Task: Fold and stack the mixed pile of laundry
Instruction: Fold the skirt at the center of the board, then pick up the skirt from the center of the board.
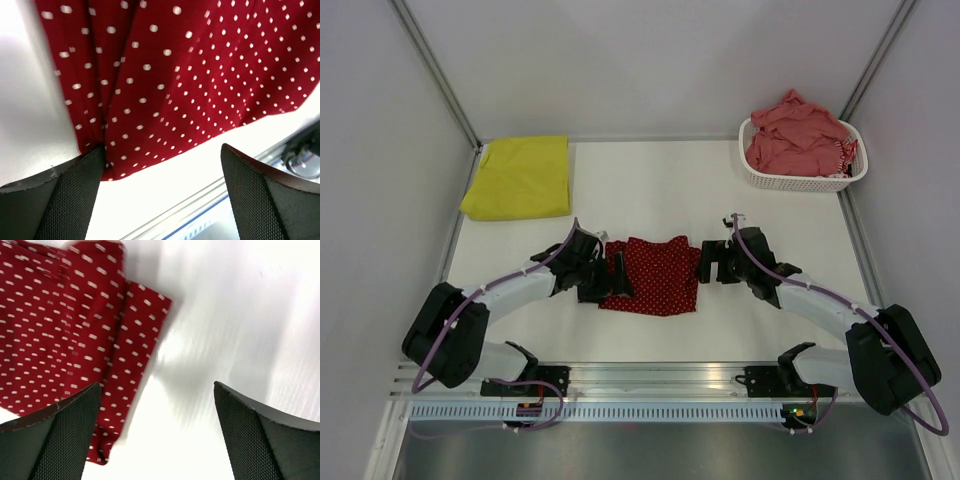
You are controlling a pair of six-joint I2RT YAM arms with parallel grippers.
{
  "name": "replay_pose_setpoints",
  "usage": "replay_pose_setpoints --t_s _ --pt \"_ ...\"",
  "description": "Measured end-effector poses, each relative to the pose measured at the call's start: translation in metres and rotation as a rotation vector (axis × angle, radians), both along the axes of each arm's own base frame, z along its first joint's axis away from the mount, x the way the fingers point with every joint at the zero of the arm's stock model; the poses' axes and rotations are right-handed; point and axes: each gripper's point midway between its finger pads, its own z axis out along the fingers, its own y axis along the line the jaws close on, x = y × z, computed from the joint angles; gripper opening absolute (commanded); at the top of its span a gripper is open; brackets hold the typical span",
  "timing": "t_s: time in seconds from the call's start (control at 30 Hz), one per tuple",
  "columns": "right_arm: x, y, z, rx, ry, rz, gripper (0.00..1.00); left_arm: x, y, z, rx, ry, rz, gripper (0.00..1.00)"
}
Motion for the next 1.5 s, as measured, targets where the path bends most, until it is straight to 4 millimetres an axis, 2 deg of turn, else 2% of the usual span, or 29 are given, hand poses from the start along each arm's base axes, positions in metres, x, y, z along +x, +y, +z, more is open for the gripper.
replay_pose_setpoints --t_s 0.07,0.23,0.37,0.43,0.53,0.63,0.7,0.8,0.87,0.93,1.07,1.13,1.33,1.37,1.43,1.47,1.5 --pt "0.005 0.005 0.011 0.003 -0.017 0.025 0.98 0.003 0.007 0.004 0.036 -0.020 0.029 1.00" --pt "0.011 0.020 0.035 0.059 -0.038 0.068 0.98 0.034 0.020 0.027 0.145 -0.102 0.112 1.00" --pt "0.005 0.036 0.036 0.074 -0.023 0.100 0.98 0.061 0.022 0.047 0.188 -0.186 0.156 1.00" --pt "-0.001 0.049 0.029 0.062 0.008 0.130 0.98 0.070 0.022 0.040 0.222 -0.182 0.154 1.00" --pt "-0.007 0.058 0.014 0.026 0.058 0.134 0.98 0.075 0.023 0.016 0.278 -0.129 0.131 1.00" --pt "-0.009 0.049 -0.002 -0.027 0.098 0.082 0.98 0.072 0.028 -0.007 0.320 -0.069 0.112 1.00" --pt "-0.011 0.042 -0.008 -0.048 0.107 0.052 0.97 0.073 0.030 -0.014 0.330 -0.052 0.109 0.98" --pt "-0.016 0.031 -0.021 -0.082 0.130 0.021 0.86 0.078 0.028 -0.014 0.301 -0.054 0.109 0.91" --pt "-0.015 0.028 -0.024 -0.095 0.125 0.008 0.60 0.080 0.025 -0.014 0.283 -0.055 0.102 0.85" --pt "-0.015 0.025 -0.028 -0.109 0.125 -0.003 0.47 0.081 0.022 -0.014 0.263 -0.059 0.092 0.84" --pt "-0.010 0.023 -0.031 -0.115 0.105 -0.022 0.47 0.083 0.010 -0.012 0.204 -0.067 0.058 0.76" --pt "-0.005 0.025 -0.031 -0.109 0.091 -0.025 0.47 0.082 0.006 -0.013 0.183 -0.065 0.043 0.75" --pt "0.003 0.032 -0.031 -0.088 0.063 -0.023 0.45 0.081 -0.010 -0.016 0.128 -0.069 0.001 0.59" --pt "0.004 0.032 -0.030 -0.086 0.061 -0.023 0.44 0.081 -0.012 -0.016 0.123 -0.072 -0.002 0.46" --pt "0.004 0.033 -0.030 -0.082 0.058 -0.021 0.44 0.079 -0.014 -0.020 0.119 -0.064 -0.002 0.31" --pt "0.004 0.033 -0.030 -0.081 0.057 -0.020 0.44 0.079 -0.015 -0.021 0.113 -0.061 -0.002 0.16" --pt "0.004 0.034 -0.030 -0.078 0.055 -0.019 0.44 0.079 -0.015 -0.023 0.115 -0.060 -0.001 0.08"
